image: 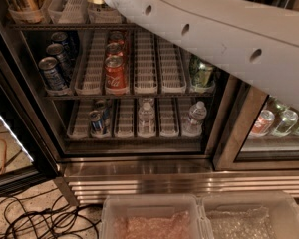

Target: Pick 7up can from top shelf of fridge

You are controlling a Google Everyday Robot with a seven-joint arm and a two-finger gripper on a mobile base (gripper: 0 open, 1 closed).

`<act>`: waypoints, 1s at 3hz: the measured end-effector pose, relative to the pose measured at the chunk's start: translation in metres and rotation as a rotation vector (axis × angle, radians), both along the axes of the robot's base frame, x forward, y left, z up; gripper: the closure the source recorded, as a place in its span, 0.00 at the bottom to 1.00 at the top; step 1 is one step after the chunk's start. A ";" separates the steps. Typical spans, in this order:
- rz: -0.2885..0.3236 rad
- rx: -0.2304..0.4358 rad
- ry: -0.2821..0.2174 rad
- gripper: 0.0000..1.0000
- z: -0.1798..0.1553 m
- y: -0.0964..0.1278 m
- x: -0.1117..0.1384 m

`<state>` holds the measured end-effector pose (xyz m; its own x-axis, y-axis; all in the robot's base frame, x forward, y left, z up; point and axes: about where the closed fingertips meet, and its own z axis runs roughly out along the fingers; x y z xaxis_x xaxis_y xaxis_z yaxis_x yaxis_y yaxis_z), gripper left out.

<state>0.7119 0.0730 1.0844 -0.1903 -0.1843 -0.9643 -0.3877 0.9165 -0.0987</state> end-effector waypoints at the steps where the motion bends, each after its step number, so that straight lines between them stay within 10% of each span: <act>1: 0.006 0.002 0.020 1.00 -0.005 0.001 -0.001; 3: 0.010 -0.012 0.041 1.00 0.004 0.011 -0.015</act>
Offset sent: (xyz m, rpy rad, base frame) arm -0.1428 0.0405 -0.0176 0.0662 0.4305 0.0369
